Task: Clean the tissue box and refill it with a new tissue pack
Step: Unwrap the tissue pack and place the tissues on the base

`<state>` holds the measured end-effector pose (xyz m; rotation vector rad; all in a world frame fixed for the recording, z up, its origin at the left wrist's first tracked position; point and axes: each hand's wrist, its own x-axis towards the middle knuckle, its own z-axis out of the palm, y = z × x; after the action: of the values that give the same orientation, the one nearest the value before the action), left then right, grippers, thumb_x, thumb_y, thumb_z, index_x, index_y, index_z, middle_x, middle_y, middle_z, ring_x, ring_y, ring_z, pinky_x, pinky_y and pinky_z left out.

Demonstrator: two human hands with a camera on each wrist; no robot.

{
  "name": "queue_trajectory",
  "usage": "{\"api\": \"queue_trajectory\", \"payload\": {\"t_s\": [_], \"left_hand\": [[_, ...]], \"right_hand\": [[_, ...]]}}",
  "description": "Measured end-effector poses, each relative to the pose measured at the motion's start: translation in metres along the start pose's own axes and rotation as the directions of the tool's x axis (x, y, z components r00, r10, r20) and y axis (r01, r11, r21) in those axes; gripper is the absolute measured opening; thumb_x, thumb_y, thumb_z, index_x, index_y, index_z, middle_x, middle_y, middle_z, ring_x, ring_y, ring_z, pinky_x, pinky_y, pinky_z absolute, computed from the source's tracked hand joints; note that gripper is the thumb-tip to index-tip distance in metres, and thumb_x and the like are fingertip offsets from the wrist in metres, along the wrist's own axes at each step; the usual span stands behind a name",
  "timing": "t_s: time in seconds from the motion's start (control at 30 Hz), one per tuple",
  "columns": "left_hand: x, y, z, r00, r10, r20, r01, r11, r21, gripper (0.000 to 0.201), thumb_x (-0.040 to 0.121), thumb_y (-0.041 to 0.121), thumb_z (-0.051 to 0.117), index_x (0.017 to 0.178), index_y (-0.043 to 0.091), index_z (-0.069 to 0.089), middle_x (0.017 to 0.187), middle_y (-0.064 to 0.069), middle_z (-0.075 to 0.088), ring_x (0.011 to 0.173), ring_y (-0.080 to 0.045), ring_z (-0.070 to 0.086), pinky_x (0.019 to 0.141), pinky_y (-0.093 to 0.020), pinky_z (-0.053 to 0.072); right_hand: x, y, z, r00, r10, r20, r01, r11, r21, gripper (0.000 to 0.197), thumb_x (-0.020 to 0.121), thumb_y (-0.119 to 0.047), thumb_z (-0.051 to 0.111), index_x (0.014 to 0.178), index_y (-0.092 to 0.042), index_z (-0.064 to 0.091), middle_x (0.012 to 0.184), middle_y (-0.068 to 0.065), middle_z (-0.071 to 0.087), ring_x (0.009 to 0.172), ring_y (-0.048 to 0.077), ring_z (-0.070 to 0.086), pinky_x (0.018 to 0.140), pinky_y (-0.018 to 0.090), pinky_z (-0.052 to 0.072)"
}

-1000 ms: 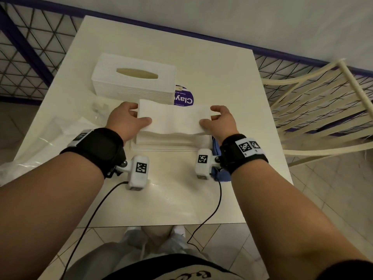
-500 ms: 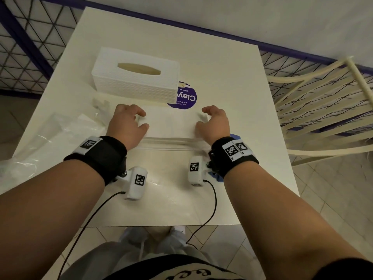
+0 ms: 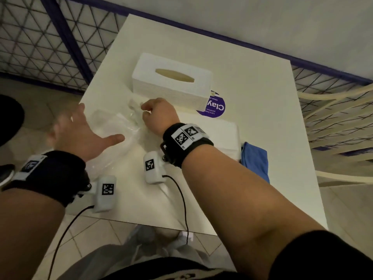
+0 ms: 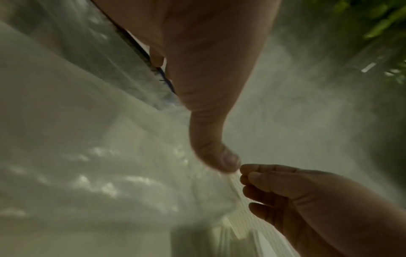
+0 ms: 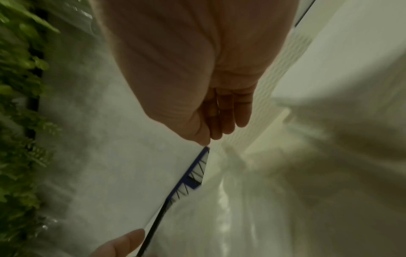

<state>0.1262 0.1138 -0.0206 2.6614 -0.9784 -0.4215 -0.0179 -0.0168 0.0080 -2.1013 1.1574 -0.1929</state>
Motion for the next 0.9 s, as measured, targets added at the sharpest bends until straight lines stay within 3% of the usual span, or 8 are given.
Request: {"api": "queue_trajectory", "payload": {"t_s": [0.13, 0.2, 0.4, 0.53, 0.67, 0.77, 0.83, 0.9], "left_hand": [[0.007, -0.034, 0.006, 0.973, -0.016, 0.23, -0.007, 0.995, 0.102, 0.145, 0.036, 0.075, 0.079, 0.151, 0.026, 0.004, 0.157, -0.008, 0.023, 0.141, -0.033, 0.025, 0.111, -0.058, 0.025], [0.005, -0.045, 0.011, 0.965, 0.002, 0.263, -0.041, 0.989, 0.142, 0.152, 0.025, 0.084, 0.071, 0.149, 0.031, 0.0, 0.155, -0.007, 0.025, 0.139, -0.032, 0.029, 0.108, -0.059, 0.028], [-0.016, -0.053, 0.019, 0.976, 0.042, 0.212, -0.083, 0.979, 0.188, 0.14, 0.043, 0.076, 0.074, 0.151, 0.028, -0.001, 0.15, -0.009, 0.03, 0.136, -0.033, 0.031, 0.104, -0.059, 0.024], [-0.017, -0.056, 0.02, 0.984, 0.061, 0.169, -0.08, 0.991, 0.104, 0.13, 0.047, 0.07, 0.072, 0.15, 0.03, 0.002, 0.144, -0.009, 0.034, 0.132, -0.034, 0.033, 0.103, -0.059, 0.024], [-0.016, -0.055, 0.018, 0.983, 0.063, 0.174, -0.079, 0.993, 0.089, 0.129, 0.047, 0.069, 0.072, 0.149, 0.033, 0.0, 0.143, -0.008, 0.032, 0.132, -0.033, 0.032, 0.104, -0.059, 0.023], [-0.015, -0.056, 0.017, 0.978, 0.056, 0.199, -0.074, 0.994, 0.084, 0.133, 0.045, 0.069, 0.074, 0.148, 0.036, -0.003, 0.144, -0.007, 0.03, 0.133, -0.032, 0.033, 0.104, -0.059, 0.023], [-0.014, -0.056, 0.016, 0.975, 0.054, 0.215, -0.079, 0.991, 0.106, 0.137, 0.043, 0.071, 0.075, 0.148, 0.037, -0.005, 0.145, -0.007, 0.03, 0.132, -0.032, 0.033, 0.103, -0.057, 0.026], [-0.014, -0.057, 0.016, 0.972, 0.05, 0.228, -0.084, 0.987, 0.14, 0.141, 0.041, 0.074, 0.075, 0.149, 0.036, -0.008, 0.145, -0.007, 0.03, 0.133, -0.032, 0.032, 0.102, -0.055, 0.028]], "right_hand": [[0.019, -0.032, 0.028, 0.988, 0.038, 0.15, -0.027, 0.997, -0.075, 0.04, 0.09, -0.009, 0.05, 0.13, -0.011, 0.057, 0.137, 0.009, 0.053, 0.125, 0.024, 0.051, 0.103, 0.027, 0.038], [0.025, -0.042, 0.039, 0.969, 0.083, 0.232, -0.037, 0.98, -0.195, 0.039, 0.094, -0.015, 0.049, 0.132, -0.007, 0.052, 0.139, 0.009, 0.052, 0.127, 0.024, 0.049, 0.106, 0.029, 0.035], [0.034, -0.054, 0.066, 0.915, 0.235, 0.328, -0.106, 0.924, -0.368, 0.022, 0.089, -0.033, 0.057, 0.089, -0.011, 0.057, 0.113, 0.011, 0.067, 0.097, 0.027, 0.062, 0.081, 0.033, 0.05], [0.035, -0.062, 0.067, 0.878, 0.272, 0.395, -0.096, 0.906, -0.413, 0.035, 0.095, -0.028, 0.05, 0.117, -0.004, 0.06, 0.126, 0.014, 0.06, 0.116, 0.03, 0.056, 0.099, 0.036, 0.044], [0.033, -0.062, 0.066, 0.873, 0.272, 0.406, -0.056, 0.881, -0.471, 0.038, 0.097, -0.028, 0.048, 0.126, -0.006, 0.055, 0.134, 0.011, 0.054, 0.124, 0.028, 0.051, 0.105, 0.034, 0.038], [0.033, -0.059, 0.06, 0.868, 0.29, 0.404, -0.094, 0.893, -0.44, 0.026, 0.097, -0.024, 0.048, 0.11, -0.005, 0.061, 0.124, 0.014, 0.058, 0.117, 0.026, 0.056, 0.096, 0.024, 0.044], [0.032, -0.057, 0.057, 0.894, 0.248, 0.373, -0.09, 0.916, -0.392, 0.028, 0.095, -0.022, 0.053, 0.114, -0.004, 0.062, 0.124, 0.013, 0.06, 0.101, 0.023, 0.062, 0.081, 0.016, 0.049], [0.035, -0.054, 0.057, 0.932, 0.2, 0.301, -0.065, 0.912, -0.404, 0.019, 0.091, -0.025, 0.057, 0.094, -0.008, 0.064, 0.107, 0.009, 0.064, 0.095, 0.024, 0.061, 0.073, 0.023, 0.049]]}}
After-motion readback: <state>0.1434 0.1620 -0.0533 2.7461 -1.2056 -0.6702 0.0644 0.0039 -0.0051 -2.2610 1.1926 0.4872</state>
